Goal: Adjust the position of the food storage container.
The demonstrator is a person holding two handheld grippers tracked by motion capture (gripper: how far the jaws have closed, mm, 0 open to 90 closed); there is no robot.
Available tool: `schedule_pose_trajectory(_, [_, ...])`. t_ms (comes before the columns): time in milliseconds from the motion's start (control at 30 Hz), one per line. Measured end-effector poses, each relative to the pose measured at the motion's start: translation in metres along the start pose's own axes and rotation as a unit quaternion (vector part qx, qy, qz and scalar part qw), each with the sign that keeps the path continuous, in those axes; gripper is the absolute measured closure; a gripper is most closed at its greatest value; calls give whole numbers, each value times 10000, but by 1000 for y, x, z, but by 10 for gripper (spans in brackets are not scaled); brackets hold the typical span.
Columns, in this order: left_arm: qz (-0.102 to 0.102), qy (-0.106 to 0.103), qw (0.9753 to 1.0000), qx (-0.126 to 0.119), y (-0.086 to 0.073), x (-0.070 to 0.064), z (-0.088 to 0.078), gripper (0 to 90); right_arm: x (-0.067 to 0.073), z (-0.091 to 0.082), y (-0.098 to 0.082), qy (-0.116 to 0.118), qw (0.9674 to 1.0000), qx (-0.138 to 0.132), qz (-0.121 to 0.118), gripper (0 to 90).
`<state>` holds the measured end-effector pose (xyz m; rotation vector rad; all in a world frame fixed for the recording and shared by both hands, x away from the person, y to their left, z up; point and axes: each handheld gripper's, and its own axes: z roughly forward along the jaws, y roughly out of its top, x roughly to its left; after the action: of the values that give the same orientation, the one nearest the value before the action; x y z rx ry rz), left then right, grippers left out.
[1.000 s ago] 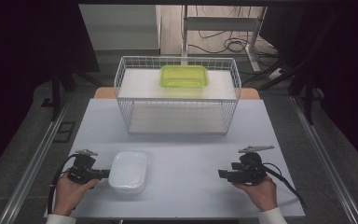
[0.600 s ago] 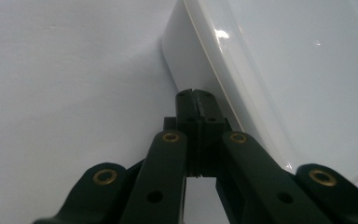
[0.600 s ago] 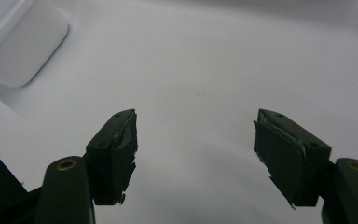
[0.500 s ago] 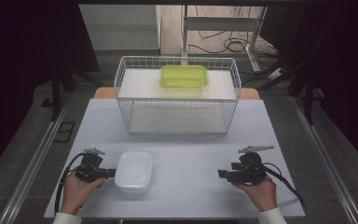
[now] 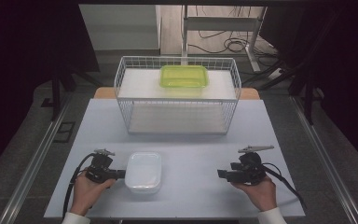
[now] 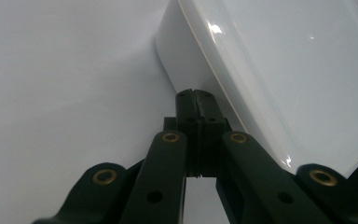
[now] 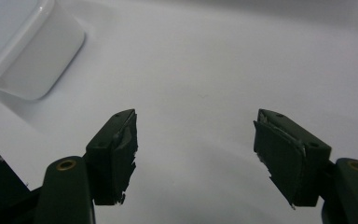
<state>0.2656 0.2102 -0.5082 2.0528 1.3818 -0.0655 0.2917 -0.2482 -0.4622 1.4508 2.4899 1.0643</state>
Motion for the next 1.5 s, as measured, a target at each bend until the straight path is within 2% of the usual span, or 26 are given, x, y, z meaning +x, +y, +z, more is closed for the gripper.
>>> schedule_pose_trajectory(100, [16, -130, 9999, 17, 5, -8, 6, 900, 0, -2, 0, -27, 10000, -57, 27, 301])
schedule_pose_trajectory(200, [0, -166, 9999, -18, 9, -15, 13, 900, -1, -3, 1, -52, 9999, -95, 33, 295])
schedule_pose_trajectory(233, [80, -170, 9998, 52, 13, -20, 18, 900, -1, -4, 1, -80, 9999, -108, 50, 290])
schedule_pose_trajectory(400, [201, -165, 9995, 163, 19, -29, 29, 900, -1, -2, 0, -69, 9999, -96, 34, 288])
schedule_pose_trajectory(500, [296, -300, 9989, 227, 23, -37, 38, 900, 0, -2, 0, -60, 10000, -64, 24, 288])
schedule_pose_trajectory(1100, [381, -488, 9977, 280, 28, -45, 52, 899, 0, -1, 0, -114, 9999, -116, -30, 273])
schedule_pose_trajectory(1233, [370, -546, 9976, 221, 28, -43, 48, 884, -1, -2, -1, -114, 9998, -143, -103, 266])
schedule_pose_trajectory(1267, [321, -538, 9980, 82, 27, -41, 43, 872, -1, -2, -1, -115, 9997, -159, -121, 266])
schedule_pose_trajectory(1333, [286, -525, 9982, -10, 27, -41, 40, 857, -1, -2, -1, -101, 9997, -164, -133, 266])
schedule_pose_trajectory(1367, [260, -492, 9983, -151, 26, -40, 34, 827, -1, -3, -1, -50, 9997, -181, -143, 266])
schedule_pose_trajectory(1400, [240, -474, 9982, -272, 25, -39, 27, 732, 0, -5, -1, 176, 9995, -240, -120, 271])
schedule_pose_trajectory(1433, [240, -474, 9982, -272, 25, -39, 27, 692, 0, -5, -1, 176, 9995, -240, -120, 271])
schedule_pose_trajectory(1467, [207, -510, 9978, -383, 23, -38, 21, 692, 1, -6, -1, 285, 9992, -262, -81, 278])
schedule_pose_trajectory(1500, [183, -554, 9973, -443, 23, -39, 18, 586, 3, -7, 0, 659, 9970, -395, 44, 292])
